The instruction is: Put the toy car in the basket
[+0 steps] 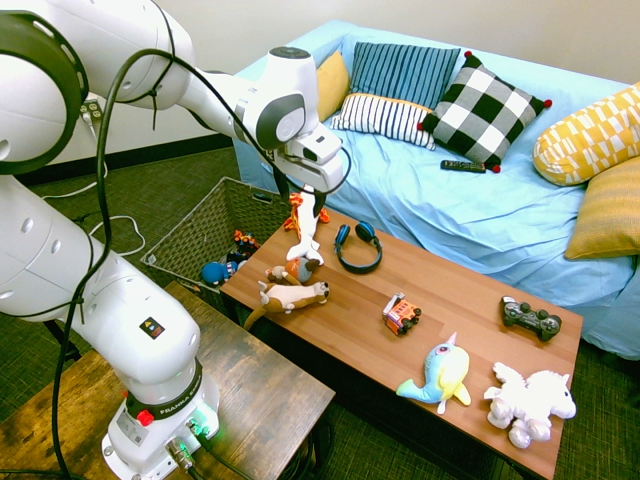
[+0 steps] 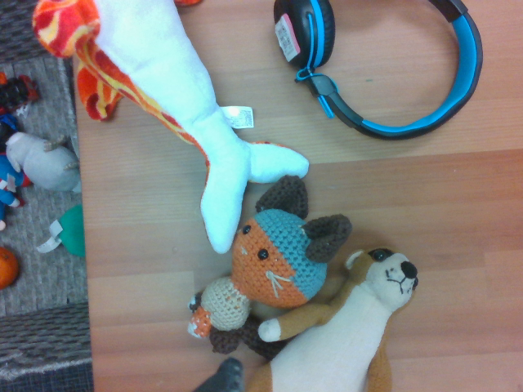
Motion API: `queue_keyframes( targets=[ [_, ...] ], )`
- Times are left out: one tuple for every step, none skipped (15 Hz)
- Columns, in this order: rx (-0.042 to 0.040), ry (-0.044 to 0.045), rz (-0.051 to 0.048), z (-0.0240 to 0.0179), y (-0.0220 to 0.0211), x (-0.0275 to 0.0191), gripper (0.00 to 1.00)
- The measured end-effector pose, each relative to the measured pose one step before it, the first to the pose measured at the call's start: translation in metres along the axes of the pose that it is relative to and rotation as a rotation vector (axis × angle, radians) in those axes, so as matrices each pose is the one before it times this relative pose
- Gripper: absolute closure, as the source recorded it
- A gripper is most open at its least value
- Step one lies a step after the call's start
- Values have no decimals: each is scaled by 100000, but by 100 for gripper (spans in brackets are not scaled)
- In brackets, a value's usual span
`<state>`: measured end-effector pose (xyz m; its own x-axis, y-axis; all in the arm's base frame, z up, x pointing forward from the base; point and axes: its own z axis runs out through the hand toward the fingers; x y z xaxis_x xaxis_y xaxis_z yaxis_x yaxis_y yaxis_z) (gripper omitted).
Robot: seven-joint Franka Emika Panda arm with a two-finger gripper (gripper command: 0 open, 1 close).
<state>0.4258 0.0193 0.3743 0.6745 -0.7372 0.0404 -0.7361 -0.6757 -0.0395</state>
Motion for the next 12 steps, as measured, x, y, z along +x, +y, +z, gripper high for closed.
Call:
queue_keyframes(
  targets=[
    [-173, -180, -335, 113, -22, 20, 0],
    [-98, -452, -402, 205, 290, 472, 0],
    [70, -752, 406, 442, 1090, 1341, 0],
    [256, -1479, 1334, 618, 1792, 2005, 0],
    [340, -1821, 1552, 1057, 2175, 2525, 0],
    [326, -1678, 1266, 1349, 1926, 2565, 0],
    [207, -2034, 903, 1404, 1362, 2485, 0],
    [483, -2027, 822, 1164, 739, 2268, 0],
    [377, -1658, 1013, 1055, 371, 2169, 0],
    [-411, -1130, 1543, 1153, 348, 2140, 0],
    [-767, -956, 1812, 1118, 439, 1864, 0],
    [-819, -1264, 1672, 1285, 434, 1740, 0]
  ],
)
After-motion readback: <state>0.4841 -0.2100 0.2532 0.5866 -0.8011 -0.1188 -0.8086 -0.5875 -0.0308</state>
